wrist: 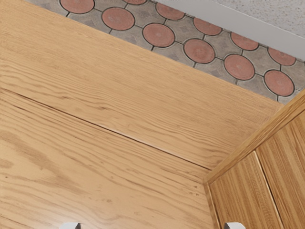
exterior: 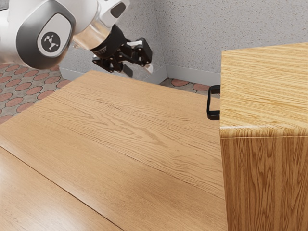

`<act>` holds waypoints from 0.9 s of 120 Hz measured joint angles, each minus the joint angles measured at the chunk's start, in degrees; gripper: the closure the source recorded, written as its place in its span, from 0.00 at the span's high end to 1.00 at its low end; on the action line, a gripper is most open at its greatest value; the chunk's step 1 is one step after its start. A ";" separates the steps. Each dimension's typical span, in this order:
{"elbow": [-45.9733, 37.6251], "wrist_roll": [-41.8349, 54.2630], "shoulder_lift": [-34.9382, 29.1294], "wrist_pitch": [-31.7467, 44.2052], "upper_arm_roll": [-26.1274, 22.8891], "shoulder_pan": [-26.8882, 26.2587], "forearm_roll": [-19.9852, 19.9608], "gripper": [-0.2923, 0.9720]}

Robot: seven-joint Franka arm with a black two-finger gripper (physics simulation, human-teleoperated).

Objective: Pull the drawer handle with one arm to open the drawer

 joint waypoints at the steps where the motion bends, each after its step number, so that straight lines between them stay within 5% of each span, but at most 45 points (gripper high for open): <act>1: 0.00 -0.01 0.00 0.00 0.06 0.05 0.01 0.51; 108: 0.37 -0.50 0.79 0.10 -2.98 -1.31 -0.02 0.51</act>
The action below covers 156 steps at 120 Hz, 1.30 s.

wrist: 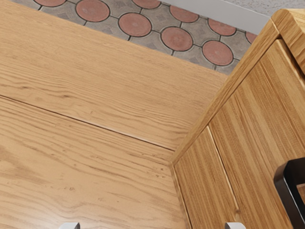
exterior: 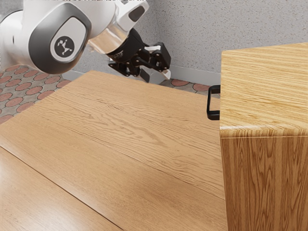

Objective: Pull the drawer handle with one arm to open the drawer

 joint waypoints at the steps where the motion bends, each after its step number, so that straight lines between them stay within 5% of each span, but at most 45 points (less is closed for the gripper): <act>1: 0.01 0.00 0.06 0.03 -0.03 0.01 0.00 0.51; 156: 2.18 -0.19 5.28 1.52 -3.63 -0.02 0.08 0.51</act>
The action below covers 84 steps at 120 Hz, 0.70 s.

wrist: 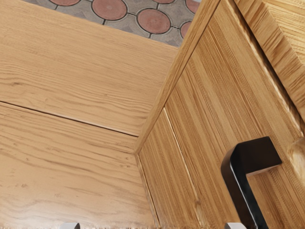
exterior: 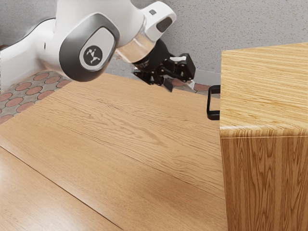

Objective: Pull the drawer handle with one arm to open the drawer

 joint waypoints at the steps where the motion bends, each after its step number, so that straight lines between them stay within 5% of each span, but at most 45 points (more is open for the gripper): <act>1: 0.00 0.00 0.00 0.00 -0.01 -0.12 0.00 0.51; 84: -0.18 -0.04 1.81 0.00 -0.40 -5.72 -0.22 0.51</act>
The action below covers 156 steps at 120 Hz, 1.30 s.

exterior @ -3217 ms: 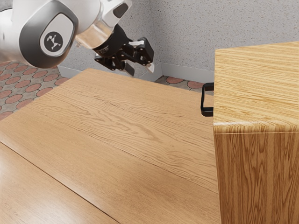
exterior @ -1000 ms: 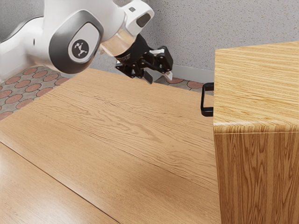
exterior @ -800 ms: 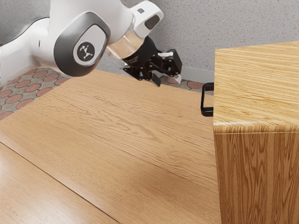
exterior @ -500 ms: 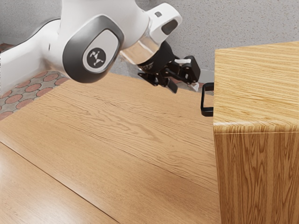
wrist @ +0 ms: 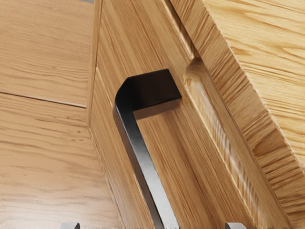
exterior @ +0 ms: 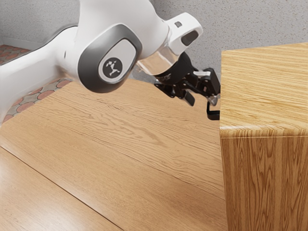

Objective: Pull the drawer handle with one arm to open the drawer

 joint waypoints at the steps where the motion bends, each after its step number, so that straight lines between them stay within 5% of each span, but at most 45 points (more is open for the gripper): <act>1: 0.00 0.00 0.00 0.00 0.01 -0.02 0.00 0.51; 108: -1.49 -0.98 -0.03 -0.42 0.63 4.96 0.20 0.46; 156: -2.03 -1.01 -1.55 -0.89 2.76 3.04 0.27 0.47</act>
